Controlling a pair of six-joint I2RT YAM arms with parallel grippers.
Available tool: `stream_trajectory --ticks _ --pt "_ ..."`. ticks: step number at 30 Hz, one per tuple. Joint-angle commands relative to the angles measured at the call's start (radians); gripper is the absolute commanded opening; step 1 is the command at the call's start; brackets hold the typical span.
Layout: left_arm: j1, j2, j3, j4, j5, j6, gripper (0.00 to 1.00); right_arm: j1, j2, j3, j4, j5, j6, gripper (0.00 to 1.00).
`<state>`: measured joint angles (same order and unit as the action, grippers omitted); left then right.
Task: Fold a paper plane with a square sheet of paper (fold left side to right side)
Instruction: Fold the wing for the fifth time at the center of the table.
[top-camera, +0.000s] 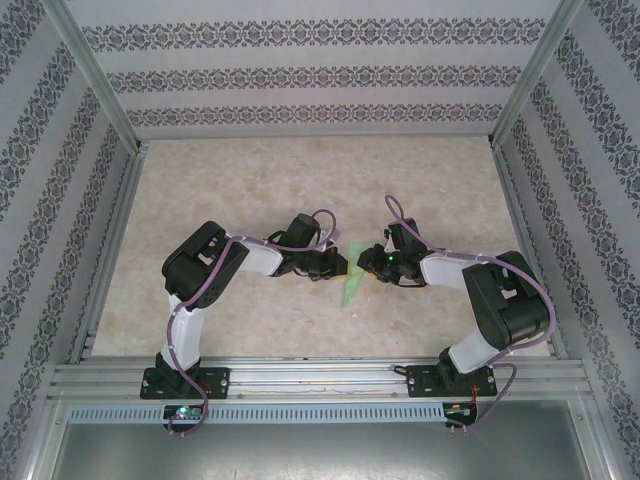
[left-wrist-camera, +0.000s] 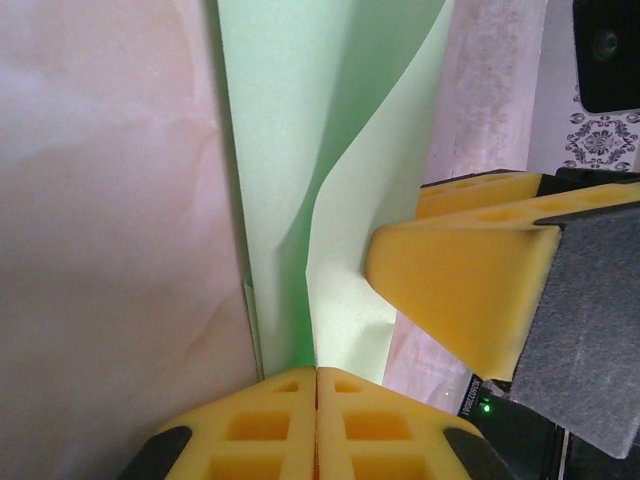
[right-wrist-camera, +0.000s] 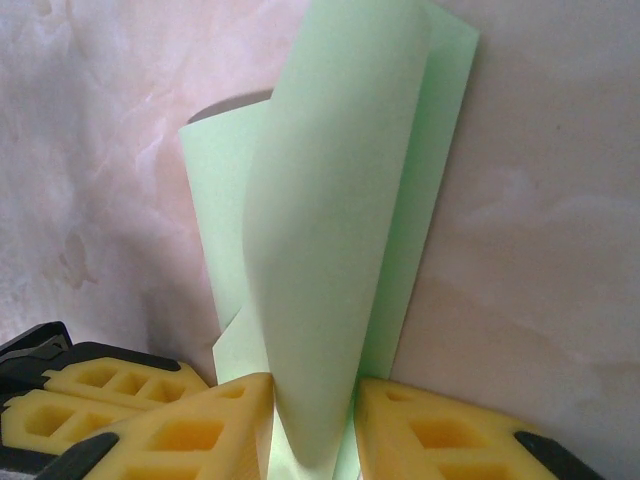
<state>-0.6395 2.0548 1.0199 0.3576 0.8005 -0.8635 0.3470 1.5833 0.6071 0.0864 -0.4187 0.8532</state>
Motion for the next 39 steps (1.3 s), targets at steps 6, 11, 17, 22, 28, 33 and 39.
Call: stream_trajectory --ticks 6,11,17,22,28,33,39 --pt "0.005 0.029 0.014 -0.07 -0.041 0.038 0.03 0.028 0.017 -0.004 0.026 0.041 -0.037 0.34" --pt "0.006 0.039 0.021 -0.109 -0.068 0.054 0.01 0.023 -0.012 -0.008 0.019 0.047 -0.035 0.34" --pt "0.005 0.041 0.024 -0.157 -0.104 0.073 0.0 0.019 -0.036 -0.017 0.004 0.062 -0.035 0.35" --pt "0.005 0.027 0.007 -0.153 -0.131 0.071 0.0 0.011 -0.058 -0.02 -0.018 0.07 -0.042 0.35" --pt "0.008 0.026 0.001 -0.146 -0.13 0.07 0.0 -0.003 -0.091 -0.025 -0.022 0.044 -0.061 0.35" --pt "0.008 0.031 0.007 -0.15 -0.132 0.072 0.0 -0.023 -0.12 -0.03 -0.026 0.023 -0.07 0.35" --pt "0.008 0.033 0.017 -0.162 -0.135 0.081 0.0 -0.04 -0.155 -0.027 -0.082 0.044 -0.086 0.35"
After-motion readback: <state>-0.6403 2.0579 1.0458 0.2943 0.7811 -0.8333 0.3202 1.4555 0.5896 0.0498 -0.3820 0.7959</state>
